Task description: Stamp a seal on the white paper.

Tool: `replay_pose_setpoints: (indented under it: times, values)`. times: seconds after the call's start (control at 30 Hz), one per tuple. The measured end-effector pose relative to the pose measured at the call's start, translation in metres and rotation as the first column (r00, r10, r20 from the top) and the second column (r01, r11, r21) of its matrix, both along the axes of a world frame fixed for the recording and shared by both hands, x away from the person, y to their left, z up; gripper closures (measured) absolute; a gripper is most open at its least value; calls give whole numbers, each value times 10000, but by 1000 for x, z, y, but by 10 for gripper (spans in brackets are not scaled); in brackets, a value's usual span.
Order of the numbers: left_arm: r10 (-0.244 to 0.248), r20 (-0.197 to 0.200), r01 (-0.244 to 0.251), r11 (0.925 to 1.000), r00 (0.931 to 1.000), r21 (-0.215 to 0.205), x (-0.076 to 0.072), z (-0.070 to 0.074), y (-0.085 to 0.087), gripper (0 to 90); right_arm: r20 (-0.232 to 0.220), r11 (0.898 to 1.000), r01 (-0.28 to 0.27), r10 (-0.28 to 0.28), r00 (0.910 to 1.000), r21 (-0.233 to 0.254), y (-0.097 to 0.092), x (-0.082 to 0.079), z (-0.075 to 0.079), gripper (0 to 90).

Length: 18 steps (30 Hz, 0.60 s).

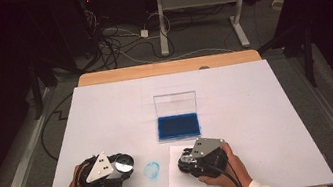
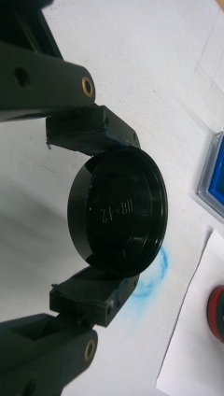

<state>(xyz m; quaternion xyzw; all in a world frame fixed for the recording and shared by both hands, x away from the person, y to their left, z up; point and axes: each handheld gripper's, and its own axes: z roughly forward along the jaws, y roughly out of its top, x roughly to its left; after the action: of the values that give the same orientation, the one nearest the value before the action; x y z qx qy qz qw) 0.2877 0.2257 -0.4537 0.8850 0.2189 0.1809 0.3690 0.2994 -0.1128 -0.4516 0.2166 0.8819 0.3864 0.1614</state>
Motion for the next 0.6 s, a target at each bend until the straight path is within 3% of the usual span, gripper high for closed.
replay_pose_setpoints:
  times: [0.4, 0.6]
  values:
    - [25, 39, -25, 10000, 10000, -9, 1, 0, 1, 364, -102, 10000, -15, 15, 9999, -49, -1, 2, 3, 570]
    - [4, 35, -4, 10000, 10000, 48, 1, 0, 0, 364, -132, 9996, -10, 14, 9999, 289, -4, 3, 13, 569]
